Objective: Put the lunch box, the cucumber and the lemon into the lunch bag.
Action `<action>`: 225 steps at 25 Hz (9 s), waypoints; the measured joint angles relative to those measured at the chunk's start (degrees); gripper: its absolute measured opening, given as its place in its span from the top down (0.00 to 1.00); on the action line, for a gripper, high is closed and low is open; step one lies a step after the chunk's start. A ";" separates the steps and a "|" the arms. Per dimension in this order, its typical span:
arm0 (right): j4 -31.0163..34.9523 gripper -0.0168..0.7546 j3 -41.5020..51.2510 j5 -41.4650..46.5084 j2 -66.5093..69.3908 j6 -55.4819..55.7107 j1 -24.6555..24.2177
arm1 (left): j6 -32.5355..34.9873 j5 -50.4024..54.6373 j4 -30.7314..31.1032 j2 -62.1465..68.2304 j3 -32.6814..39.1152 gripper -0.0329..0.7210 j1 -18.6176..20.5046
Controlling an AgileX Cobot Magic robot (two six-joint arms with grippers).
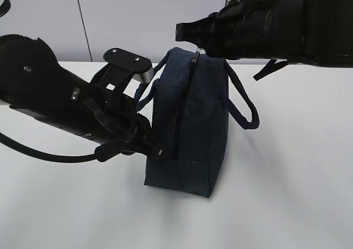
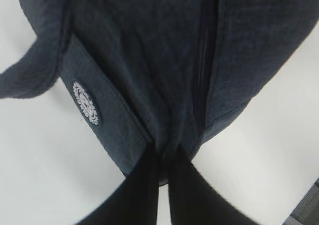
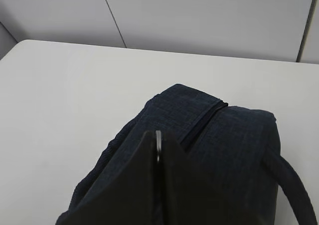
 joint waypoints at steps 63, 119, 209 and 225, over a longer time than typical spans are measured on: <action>-0.38 0.98 -0.65 3.55 3.19 -2.96 -4.53 | -2.59 8.80 2.88 -9.42 7.35 0.35 5.35; -0.60 0.98 -0.65 5.29 3.19 -3.83 -4.53 | -0.25 37.39 3.71 14.14 -38.30 0.96 9.02; -1.00 0.98 -0.82 10.85 3.73 -5.15 -8.06 | 2.45 52.35 -0.56 -7.30 -38.30 0.96 9.02; -1.05 0.89 -0.82 12.83 3.85 -5.42 -8.19 | 2.45 53.27 0.01 -7.66 -38.30 0.96 9.02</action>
